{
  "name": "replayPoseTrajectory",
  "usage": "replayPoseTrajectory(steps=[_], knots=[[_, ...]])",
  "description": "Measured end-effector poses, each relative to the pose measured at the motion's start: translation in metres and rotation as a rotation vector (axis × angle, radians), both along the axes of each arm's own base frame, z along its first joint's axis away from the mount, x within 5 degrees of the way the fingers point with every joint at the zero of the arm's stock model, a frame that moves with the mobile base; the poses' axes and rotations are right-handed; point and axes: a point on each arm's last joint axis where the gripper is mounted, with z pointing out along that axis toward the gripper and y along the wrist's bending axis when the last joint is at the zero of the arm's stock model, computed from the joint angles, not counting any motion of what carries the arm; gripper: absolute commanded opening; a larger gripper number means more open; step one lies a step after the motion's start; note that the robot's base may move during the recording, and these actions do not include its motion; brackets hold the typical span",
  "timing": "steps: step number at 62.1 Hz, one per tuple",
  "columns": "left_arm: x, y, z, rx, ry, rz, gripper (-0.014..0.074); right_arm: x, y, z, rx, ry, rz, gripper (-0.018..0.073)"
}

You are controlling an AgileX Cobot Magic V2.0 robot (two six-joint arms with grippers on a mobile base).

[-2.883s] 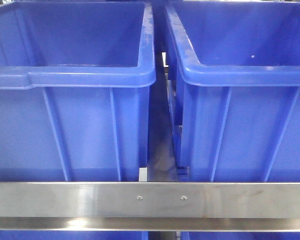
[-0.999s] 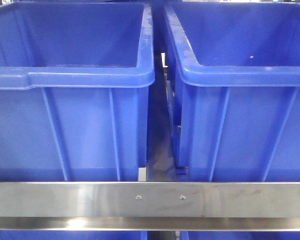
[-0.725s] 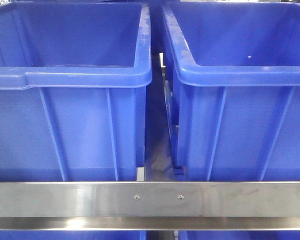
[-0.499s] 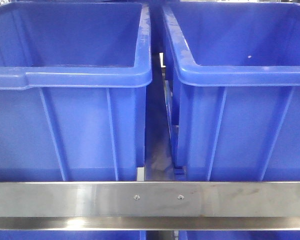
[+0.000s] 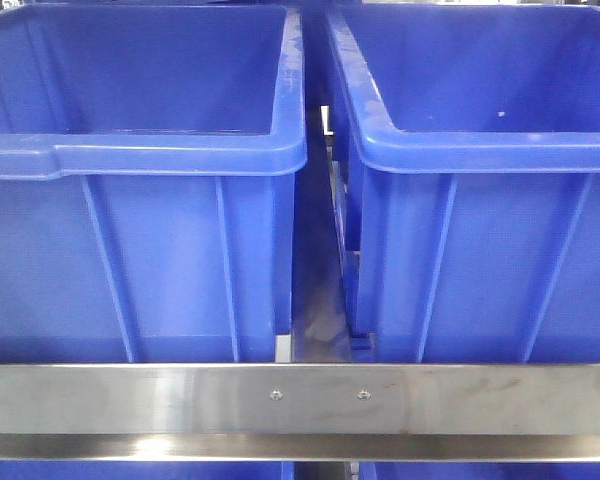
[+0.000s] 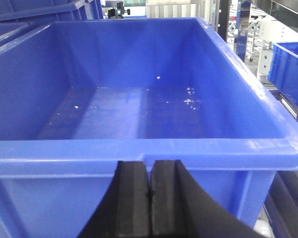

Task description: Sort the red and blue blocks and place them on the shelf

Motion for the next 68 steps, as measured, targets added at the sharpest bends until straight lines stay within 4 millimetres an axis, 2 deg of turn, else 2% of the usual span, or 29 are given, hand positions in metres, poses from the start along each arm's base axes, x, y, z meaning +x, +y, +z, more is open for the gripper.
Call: replayPoseTrajectory(steps=[68], knots=[[0.0,0.0,0.0,0.0,0.0,0.0,0.0126,-0.0001,0.0,0.0014,-0.048,-0.017,-0.003,0.0057]])
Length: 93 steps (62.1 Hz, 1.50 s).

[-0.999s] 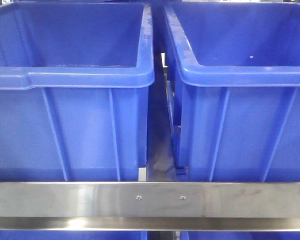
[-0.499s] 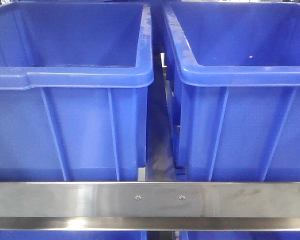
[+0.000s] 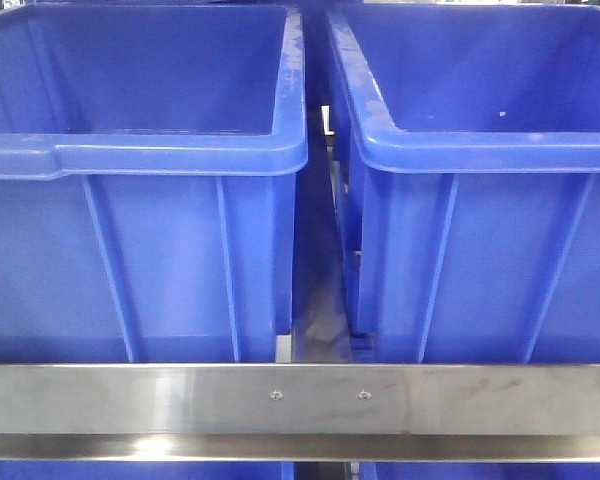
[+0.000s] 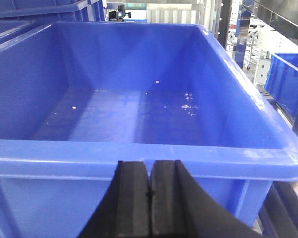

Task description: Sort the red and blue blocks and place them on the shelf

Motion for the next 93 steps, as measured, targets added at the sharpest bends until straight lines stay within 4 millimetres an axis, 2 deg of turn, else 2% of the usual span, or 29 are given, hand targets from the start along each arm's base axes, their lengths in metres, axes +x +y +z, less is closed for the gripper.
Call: replayPoseTrajectory(steps=[7,20,37,46,63,93], knots=[[0.001,0.001,-0.002,0.001,-0.013,0.017,0.0126,0.0,0.0,0.0,0.0,0.0,0.0,0.0057],[-0.002,0.013,-0.012,0.097,-0.128,0.155,0.0125,0.0,0.0,0.0,-0.002,0.0,0.0,0.0057],[-0.025,0.016,-0.052,0.131,-0.215,0.184,0.0126,0.0,0.0,0.0,-0.002,0.0,0.0,0.0057],[-0.024,0.015,-0.069,0.098,-0.174,0.169,0.0126,0.0,0.0,0.0,-0.002,0.0,0.0,0.0057],[-0.024,0.015,-0.076,0.095,-0.1,0.155,0.0125,0.0,0.0,0.0,-0.002,0.0,0.0,0.0057],[-0.024,0.015,-0.075,0.094,-0.104,0.156,0.0125,0.0,0.0,0.0,-0.002,0.0,0.0,0.0057]])
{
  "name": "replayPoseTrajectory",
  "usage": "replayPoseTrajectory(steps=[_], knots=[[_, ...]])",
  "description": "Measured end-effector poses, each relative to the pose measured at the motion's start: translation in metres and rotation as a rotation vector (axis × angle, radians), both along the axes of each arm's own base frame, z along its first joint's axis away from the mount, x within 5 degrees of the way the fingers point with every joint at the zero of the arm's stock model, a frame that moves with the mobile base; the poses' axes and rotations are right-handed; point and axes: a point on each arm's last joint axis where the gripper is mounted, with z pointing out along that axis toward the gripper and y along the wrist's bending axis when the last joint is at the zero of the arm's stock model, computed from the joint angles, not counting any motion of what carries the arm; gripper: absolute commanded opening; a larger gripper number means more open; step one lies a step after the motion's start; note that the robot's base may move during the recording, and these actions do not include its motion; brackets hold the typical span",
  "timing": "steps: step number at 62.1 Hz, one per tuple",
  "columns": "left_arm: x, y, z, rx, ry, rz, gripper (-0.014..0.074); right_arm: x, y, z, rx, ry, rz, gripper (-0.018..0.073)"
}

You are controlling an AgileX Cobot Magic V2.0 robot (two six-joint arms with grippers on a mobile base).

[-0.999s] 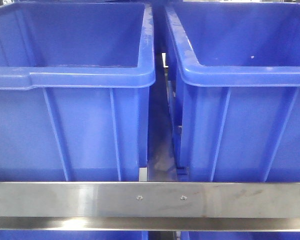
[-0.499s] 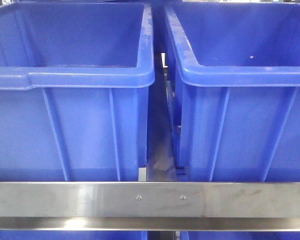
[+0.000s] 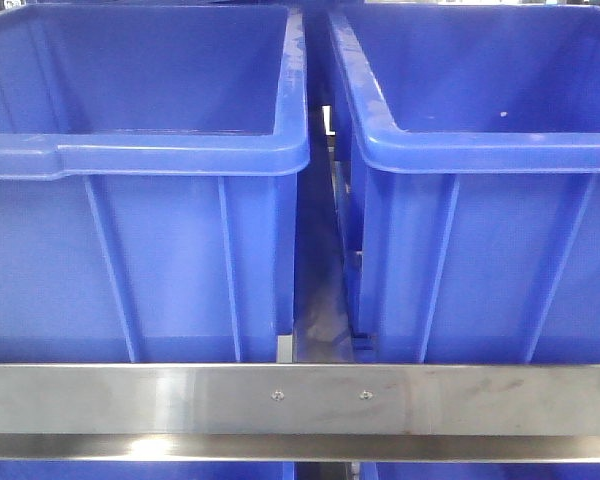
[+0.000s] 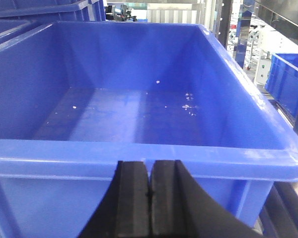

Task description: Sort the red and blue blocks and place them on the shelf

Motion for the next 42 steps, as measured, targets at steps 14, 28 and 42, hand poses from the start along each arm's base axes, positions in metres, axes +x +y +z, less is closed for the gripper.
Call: replayPoseTrajectory(steps=[14,28,42], knots=[[0.0,0.0,0.0,-0.002,0.0,0.0,0.0125,0.0,0.0,0.0,0.0,0.0,0.0,0.0057],[0.0,0.0,0.0,-0.002,0.0,0.0,0.0125,0.0,0.0,0.0,0.0,0.0,0.0,0.0057],[0.0,0.0,0.0,-0.002,0.0,0.0,0.0125,0.0,0.0,0.0,0.0,0.0,0.0,0.0057]])
